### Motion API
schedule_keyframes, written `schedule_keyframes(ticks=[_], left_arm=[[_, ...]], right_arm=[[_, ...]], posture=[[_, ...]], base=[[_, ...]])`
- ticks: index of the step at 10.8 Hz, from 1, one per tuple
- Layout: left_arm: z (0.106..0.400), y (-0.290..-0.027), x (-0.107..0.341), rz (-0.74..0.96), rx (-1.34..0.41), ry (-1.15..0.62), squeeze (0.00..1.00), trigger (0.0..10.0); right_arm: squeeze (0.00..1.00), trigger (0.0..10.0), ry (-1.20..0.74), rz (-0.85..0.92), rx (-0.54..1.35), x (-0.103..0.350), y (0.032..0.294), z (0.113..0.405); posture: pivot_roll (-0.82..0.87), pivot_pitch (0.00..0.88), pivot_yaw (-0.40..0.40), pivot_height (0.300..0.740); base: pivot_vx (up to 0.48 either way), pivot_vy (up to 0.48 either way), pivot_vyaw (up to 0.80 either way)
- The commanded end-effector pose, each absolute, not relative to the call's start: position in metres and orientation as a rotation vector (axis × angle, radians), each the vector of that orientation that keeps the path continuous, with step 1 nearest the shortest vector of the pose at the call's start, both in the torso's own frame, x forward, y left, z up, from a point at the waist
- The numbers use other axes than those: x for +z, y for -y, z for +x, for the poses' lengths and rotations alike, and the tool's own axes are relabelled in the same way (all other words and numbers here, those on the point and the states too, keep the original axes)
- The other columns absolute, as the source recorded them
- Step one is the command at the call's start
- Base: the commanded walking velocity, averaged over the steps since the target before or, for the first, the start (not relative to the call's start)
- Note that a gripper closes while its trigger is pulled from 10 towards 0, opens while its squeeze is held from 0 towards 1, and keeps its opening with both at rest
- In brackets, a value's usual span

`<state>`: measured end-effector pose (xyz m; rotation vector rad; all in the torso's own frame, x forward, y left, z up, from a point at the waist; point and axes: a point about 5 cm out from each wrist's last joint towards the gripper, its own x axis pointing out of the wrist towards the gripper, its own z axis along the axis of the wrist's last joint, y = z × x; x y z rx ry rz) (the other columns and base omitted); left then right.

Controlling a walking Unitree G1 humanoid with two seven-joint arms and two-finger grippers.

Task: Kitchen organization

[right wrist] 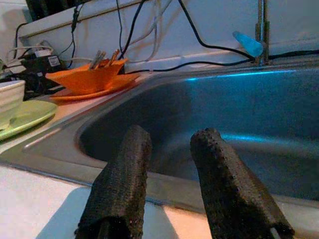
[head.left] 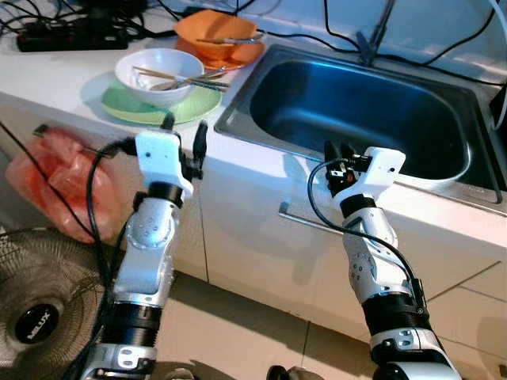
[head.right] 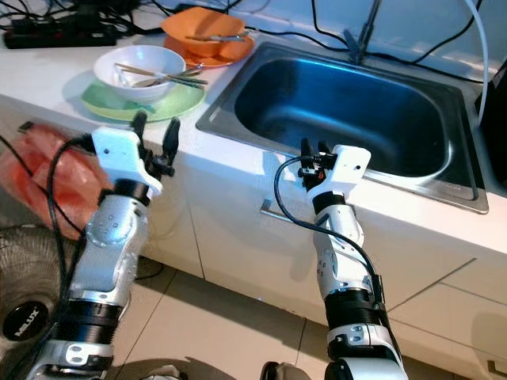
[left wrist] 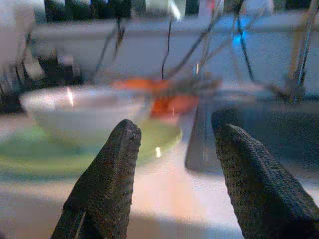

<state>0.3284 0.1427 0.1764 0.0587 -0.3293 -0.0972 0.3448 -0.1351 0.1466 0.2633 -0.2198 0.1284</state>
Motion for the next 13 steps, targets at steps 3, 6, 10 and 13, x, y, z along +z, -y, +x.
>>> schedule_keyframes(ticks=[3, 6, 10, 13], left_arm=[[0.3280, -0.1397, 0.1677, 0.068, -0.071, 0.320, 0.00, 10.0], [0.3257, -0.1410, 0.1699, 0.099, -0.051, 0.349, 0.00, 10.0], [0.3246, -0.1416, 0.1680, 0.102, -0.034, 0.351, 0.00, 10.0], [0.3245, -0.1414, 0.1675, 0.108, -0.035, 0.348, 0.00, 10.0]], right_arm=[[0.00, 10.0, 0.242, 0.254, 0.122, 0.1514, 0.1384, 0.3455], [0.00, 10.0, 0.253, 0.232, 0.131, 0.1533, 0.1372, 0.3455], [0.00, 10.0, 0.261, 0.201, 0.145, 0.1547, 0.1352, 0.3452], [0.00, 10.0, 0.254, 0.217, 0.134, 0.1538, 0.1368, 0.3461]], posture=[[0.08, 0.101, -0.065, 0.740], [0.08, 0.103, -0.066, 0.740], [0.08, 0.103, -0.070, 0.740], [0.08, 0.103, -0.070, 0.740]], base=[[0.000, 0.000, 0.00], [0.000, 0.000, 0.00], [0.000, 0.000, 0.12], [0.000, 0.000, 0.30]])
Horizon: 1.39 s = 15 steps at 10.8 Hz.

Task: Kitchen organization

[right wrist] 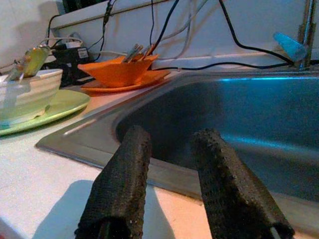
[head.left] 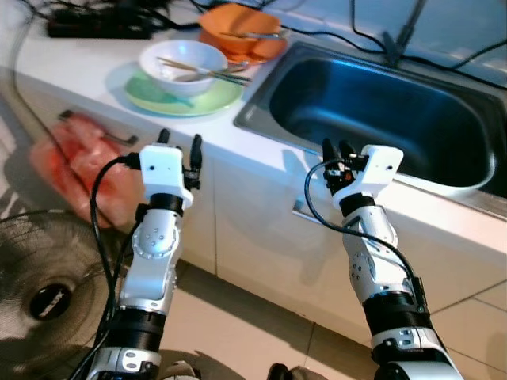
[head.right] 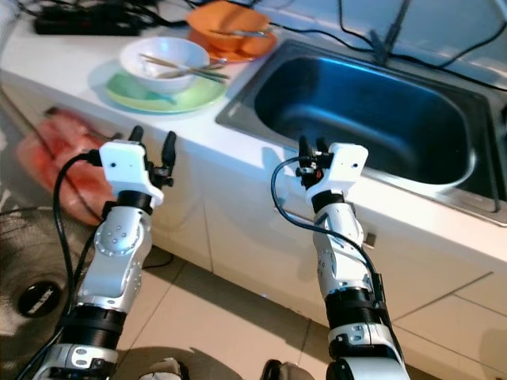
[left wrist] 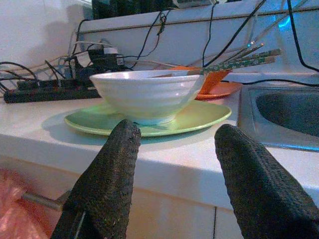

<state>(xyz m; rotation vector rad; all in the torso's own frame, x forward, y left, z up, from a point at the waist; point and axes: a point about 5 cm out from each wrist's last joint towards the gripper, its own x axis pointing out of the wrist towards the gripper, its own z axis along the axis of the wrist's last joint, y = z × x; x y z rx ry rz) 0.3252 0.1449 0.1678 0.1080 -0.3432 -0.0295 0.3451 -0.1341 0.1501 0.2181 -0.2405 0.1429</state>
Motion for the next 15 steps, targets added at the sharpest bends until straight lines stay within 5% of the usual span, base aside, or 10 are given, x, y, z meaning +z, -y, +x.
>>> schedule_keyframes(ticks=[1, 15], left_arm=[[0.3246, -0.1414, 0.1672, 0.113, -0.034, 0.347, 0.00, 10.0], [0.3245, -0.1391, 0.1651, 0.127, -0.053, 0.338, 0.00, 10.0]], right_arm=[[0.00, 10.0, 0.252, 0.218, 0.134, 0.1535, 0.1368, 0.3460], [0.00, 10.0, 0.243, 0.232, 0.129, 0.1522, 0.1363, 0.3469]], posture=[[0.08, 0.104, -0.069, 0.740], [0.08, 0.106, -0.072, 0.740]], base=[[0.274, 0.000, 0.00], [0.334, 0.000, 0.00]])
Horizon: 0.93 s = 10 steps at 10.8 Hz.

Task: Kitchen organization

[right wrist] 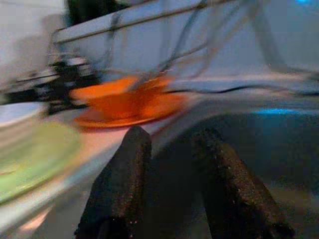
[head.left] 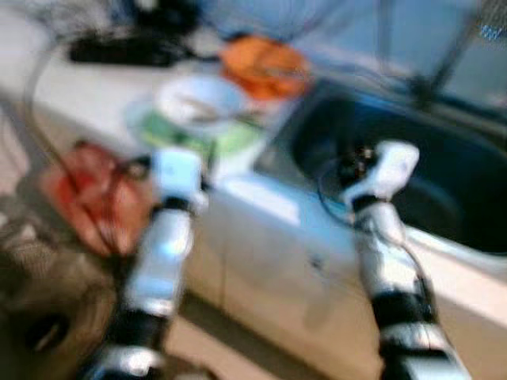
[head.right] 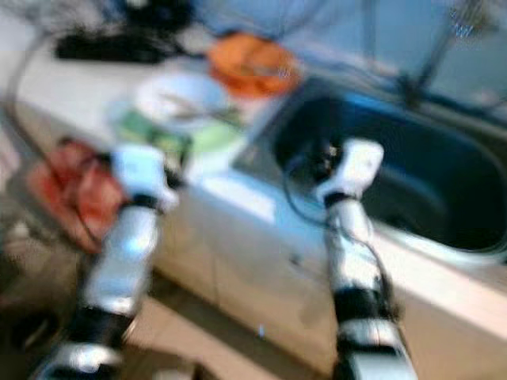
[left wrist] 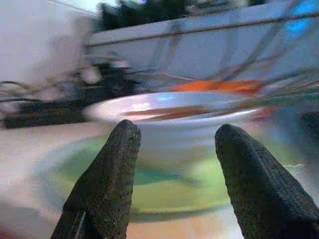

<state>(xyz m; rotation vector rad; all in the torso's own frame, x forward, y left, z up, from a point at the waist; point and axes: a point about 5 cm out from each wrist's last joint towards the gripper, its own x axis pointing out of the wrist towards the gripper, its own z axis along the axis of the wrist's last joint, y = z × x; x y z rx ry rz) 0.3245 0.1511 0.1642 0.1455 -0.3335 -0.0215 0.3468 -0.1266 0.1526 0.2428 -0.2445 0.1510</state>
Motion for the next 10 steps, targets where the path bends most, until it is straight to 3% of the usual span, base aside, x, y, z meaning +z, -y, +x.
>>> schedule_keyframes(ticks=[1, 4, 10], left_arm=[[0.324, -0.139, 0.165, 0.127, -0.055, 0.339, 0.00, 10.0], [0.324, -0.137, 0.163, 0.128, -0.067, 0.331, 0.00, 10.0], [0.317, -0.127, 0.169, 0.190, -0.140, 0.375, 0.00, 10.0]], right_arm=[[0.00, 10.0, 0.242, 0.233, 0.129, 0.152, 0.136, 0.347], [0.00, 10.0, 0.242, 0.234, 0.132, 0.151, 0.136, 0.346], [0.00, 10.0, 0.238, 0.235, 0.135, 0.151, 0.135, 0.346]], posture=[[0.08, 0.106, -0.071, 0.740], [0.08, 0.106, -0.071, 0.740], [0.08, 0.106, -0.071, 0.740]], base=[[0.341, 0.000, 0.00], [0.311, 0.000, 0.00], [0.000, 0.000, 0.00]])
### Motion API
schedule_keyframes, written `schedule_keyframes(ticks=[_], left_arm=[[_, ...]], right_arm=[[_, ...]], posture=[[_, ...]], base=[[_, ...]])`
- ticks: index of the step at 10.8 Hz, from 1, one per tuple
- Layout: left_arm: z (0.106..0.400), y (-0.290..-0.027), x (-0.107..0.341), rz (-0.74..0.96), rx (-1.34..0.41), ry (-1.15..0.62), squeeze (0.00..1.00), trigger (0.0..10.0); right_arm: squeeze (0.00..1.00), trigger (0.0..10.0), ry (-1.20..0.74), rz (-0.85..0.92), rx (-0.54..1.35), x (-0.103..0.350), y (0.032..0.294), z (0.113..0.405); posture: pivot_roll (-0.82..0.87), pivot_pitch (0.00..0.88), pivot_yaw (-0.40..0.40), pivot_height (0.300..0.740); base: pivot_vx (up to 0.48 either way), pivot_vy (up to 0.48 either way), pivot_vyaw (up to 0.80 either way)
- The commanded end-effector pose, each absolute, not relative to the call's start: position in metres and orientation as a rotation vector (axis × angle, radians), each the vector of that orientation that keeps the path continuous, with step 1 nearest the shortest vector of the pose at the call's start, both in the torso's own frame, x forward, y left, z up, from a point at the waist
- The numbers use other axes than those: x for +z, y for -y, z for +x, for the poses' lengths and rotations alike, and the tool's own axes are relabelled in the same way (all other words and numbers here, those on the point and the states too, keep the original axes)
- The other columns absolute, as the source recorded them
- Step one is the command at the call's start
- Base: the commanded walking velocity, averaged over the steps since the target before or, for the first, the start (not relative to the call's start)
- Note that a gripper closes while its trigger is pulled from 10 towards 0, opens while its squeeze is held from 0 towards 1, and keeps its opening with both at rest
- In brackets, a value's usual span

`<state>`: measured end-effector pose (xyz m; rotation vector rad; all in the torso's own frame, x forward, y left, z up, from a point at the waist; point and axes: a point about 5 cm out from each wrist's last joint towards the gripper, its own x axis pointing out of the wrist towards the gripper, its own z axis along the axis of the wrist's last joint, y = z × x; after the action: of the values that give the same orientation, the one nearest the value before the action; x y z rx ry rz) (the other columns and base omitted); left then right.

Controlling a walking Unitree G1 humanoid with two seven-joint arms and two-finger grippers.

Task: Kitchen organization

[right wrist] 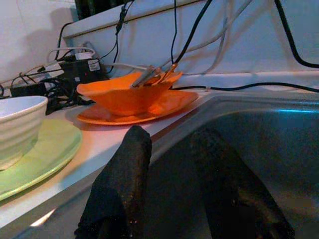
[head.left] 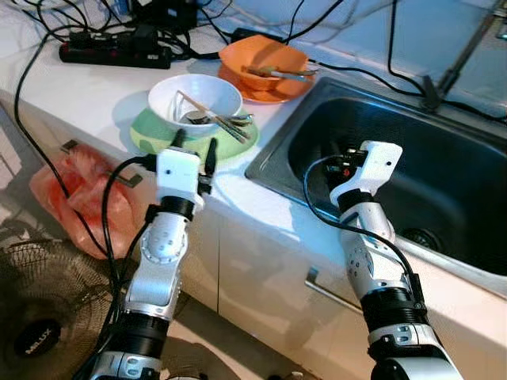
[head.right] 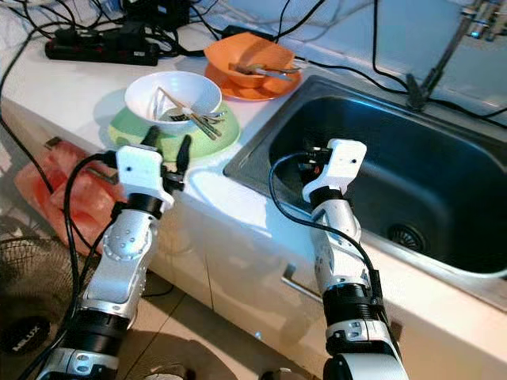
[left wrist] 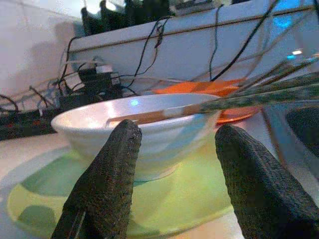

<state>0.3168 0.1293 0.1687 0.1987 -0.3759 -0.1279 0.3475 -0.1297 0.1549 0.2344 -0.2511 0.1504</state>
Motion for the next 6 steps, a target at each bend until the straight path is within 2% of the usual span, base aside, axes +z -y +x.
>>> schedule_keyframes(ticks=[1, 3, 5, 6], left_arm=[[0.313, -0.124, 0.172, 0.256, -0.163, 0.391, 0.00, 10.0], [0.309, -0.122, 0.178, 0.381, -0.194, 0.413, 0.00, 10.0], [0.309, -0.118, 0.185, 0.572, -0.245, 0.428, 0.00, 10.0], [0.312, -0.117, 0.191, 0.727, -0.277, 0.450, 0.00, 10.0]], right_arm=[[0.00, 10.0, 0.238, 0.237, 0.133, 0.151, 0.135, 0.346], [0.00, 10.0, 0.235, 0.241, 0.132, 0.150, 0.135, 0.346], [0.00, 10.0, 0.232, 0.247, 0.135, 0.150, 0.134, 0.347], [0.00, 10.0, 0.232, 0.249, 0.136, 0.150, 0.133, 0.347]], posture=[[0.08, 0.105, -0.072, 0.740], [0.08, 0.105, -0.072, 0.740], [0.09, 0.106, -0.072, 0.740], [0.09, 0.104, -0.068, 0.740]], base=[[0.000, 0.000, 0.00], [0.000, 0.000, 0.00], [0.000, 0.000, 0.00], [0.000, 0.000, 0.00]])
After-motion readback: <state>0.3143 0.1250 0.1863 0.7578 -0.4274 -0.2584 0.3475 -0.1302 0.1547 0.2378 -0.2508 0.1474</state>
